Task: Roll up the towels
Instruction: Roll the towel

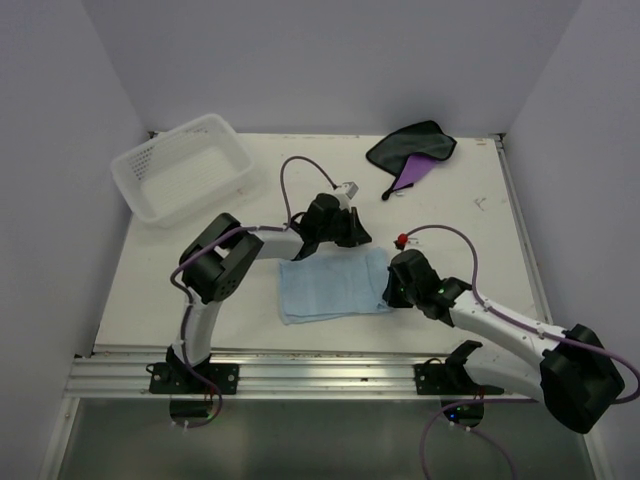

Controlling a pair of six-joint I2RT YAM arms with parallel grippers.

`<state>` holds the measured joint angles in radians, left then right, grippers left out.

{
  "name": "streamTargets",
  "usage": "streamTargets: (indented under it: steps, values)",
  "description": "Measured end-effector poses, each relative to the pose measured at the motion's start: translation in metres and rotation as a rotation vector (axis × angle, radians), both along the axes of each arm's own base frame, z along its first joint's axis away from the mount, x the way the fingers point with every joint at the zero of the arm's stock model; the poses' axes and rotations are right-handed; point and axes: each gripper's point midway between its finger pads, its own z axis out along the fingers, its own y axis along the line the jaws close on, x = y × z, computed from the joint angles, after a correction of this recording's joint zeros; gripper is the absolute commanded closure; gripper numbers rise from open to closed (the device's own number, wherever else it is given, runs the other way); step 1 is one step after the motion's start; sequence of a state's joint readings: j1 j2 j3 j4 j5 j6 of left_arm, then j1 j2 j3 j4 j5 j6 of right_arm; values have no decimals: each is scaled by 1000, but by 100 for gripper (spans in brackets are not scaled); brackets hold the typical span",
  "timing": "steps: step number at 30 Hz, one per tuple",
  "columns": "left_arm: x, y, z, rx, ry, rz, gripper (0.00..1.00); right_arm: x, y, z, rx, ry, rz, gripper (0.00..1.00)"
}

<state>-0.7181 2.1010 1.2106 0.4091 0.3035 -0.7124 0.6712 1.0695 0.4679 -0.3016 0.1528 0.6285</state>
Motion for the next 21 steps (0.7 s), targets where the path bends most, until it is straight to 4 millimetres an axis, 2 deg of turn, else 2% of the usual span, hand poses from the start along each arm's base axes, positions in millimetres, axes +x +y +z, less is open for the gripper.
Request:
streamTargets:
  steps: [6,14,21]
  values:
    - [-5,8,2,7,8,6,100,1,-6,11,-71,-12,7,100]
    - [-4,25,27,-14,-24,30,100,2,-8,22,-202,-56,56,99]
    - [-9,43,38,-12,-44,45,100,3,-14,27,-305,-87,72,99]
